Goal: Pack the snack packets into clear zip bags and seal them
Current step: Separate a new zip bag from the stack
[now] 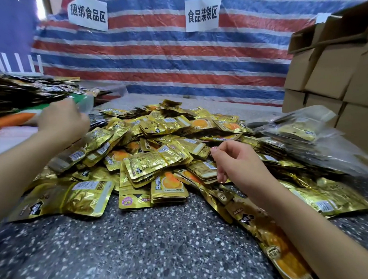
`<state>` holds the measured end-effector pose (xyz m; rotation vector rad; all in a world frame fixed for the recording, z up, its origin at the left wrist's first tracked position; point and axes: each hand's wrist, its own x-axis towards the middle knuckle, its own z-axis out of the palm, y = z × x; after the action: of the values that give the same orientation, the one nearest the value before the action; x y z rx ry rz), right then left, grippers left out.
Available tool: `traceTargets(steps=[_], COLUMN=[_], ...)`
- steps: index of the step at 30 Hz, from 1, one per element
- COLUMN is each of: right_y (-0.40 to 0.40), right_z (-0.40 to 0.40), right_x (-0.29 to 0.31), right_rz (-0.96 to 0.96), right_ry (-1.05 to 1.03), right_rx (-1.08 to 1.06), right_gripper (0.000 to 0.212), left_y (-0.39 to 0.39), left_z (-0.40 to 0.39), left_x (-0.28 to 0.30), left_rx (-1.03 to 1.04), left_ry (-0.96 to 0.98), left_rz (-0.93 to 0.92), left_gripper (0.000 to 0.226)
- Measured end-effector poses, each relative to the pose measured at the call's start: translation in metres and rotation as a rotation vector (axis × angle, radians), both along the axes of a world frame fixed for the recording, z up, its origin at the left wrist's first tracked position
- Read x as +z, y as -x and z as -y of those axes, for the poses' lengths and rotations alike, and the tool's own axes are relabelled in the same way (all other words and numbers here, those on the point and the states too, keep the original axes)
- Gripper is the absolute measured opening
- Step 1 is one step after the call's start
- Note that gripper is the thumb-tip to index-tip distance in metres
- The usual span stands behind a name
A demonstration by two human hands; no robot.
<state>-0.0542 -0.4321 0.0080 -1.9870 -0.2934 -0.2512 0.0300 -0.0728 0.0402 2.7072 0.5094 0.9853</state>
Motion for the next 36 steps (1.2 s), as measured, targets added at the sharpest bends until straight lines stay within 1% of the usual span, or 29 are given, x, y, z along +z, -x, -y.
traceTargets(steps=[2,3,6,9,11,12,14,18,21,23,26,27,28,30,32,34,36], right_y=[0.001,0.001,0.002,0.001,-0.002,-0.004,-0.009,-0.011,-0.011,-0.01,-0.011,-0.012,-0.013,-0.014,-0.013,-0.01,-0.007], right_z=[0.0,-0.001,-0.001,-0.002,-0.001,0.0,0.004,0.006,0.005,0.006,0.007,0.007,0.007,0.005,0.004,0.006,0.008], right_x=[0.0,0.001,0.001,0.0,0.0,-0.001,-0.002,-0.006,-0.005,-0.005,-0.007,-0.008,-0.007,-0.002,0.004,0.007,0.009], right_rz=[0.001,0.001,-0.007,-0.011,-0.001,-0.001,-0.021,-0.072,-0.018,0.013,0.015,-0.01,-0.062,-0.232,-0.376,-0.455,-0.529], right_ry=[-0.002,-0.005,-0.014,-0.02,-0.014,-0.012,0.004,0.065,0.129,0.179,0.189,0.142,0.052,-0.198,-0.412,-0.573,-0.677], right_rx=[-0.002,-0.004,-0.004,-0.011,-0.041,-0.066,-0.119,-0.157,-0.204,-0.237,-0.276,-0.288,-0.285,-0.216,-0.158,-0.126,-0.073], right_gripper=[0.028,0.028,0.028,0.029,0.027,0.026,0.023,0.023,0.023,0.023,0.014,0.01,0.013,0.023,0.025,0.025,0.033], left_y=[0.003,0.006,0.017,0.037,0.047,0.049,0.051,0.052,0.051,0.052,0.057,0.058,0.06,0.064,0.067,0.067,0.066], left_z=[0.035,0.055,0.119,0.169,0.186,0.189,0.187,0.173,0.169,0.169,0.173,0.175,0.176,0.178,0.18,0.179,0.177], left_x=[0.01,0.014,0.012,-0.017,-0.036,-0.042,-0.046,-0.044,-0.04,-0.039,-0.037,-0.036,-0.034,-0.029,-0.023,-0.018,-0.014], left_rx=[-0.176,-0.276,-0.553,-0.849,-0.977,-1.03,-1.104,-1.13,-1.143,-1.156,-1.195,-1.206,-1.212,-1.223,-1.236,-1.224,-1.186], left_ry=[0.132,0.195,0.295,0.28,0.185,0.156,0.207,0.51,0.701,0.776,0.903,0.968,1.031,1.141,1.289,1.479,1.659], left_rz=[0.119,0.164,0.22,0.119,0.062,0.073,0.13,0.193,0.207,0.226,0.22,0.216,0.22,0.248,0.267,0.267,0.274], left_gripper=[0.012,0.012,0.014,0.017,0.018,0.019,0.019,0.019,0.02,0.021,0.026,0.027,0.028,0.029,0.031,0.032,0.032])
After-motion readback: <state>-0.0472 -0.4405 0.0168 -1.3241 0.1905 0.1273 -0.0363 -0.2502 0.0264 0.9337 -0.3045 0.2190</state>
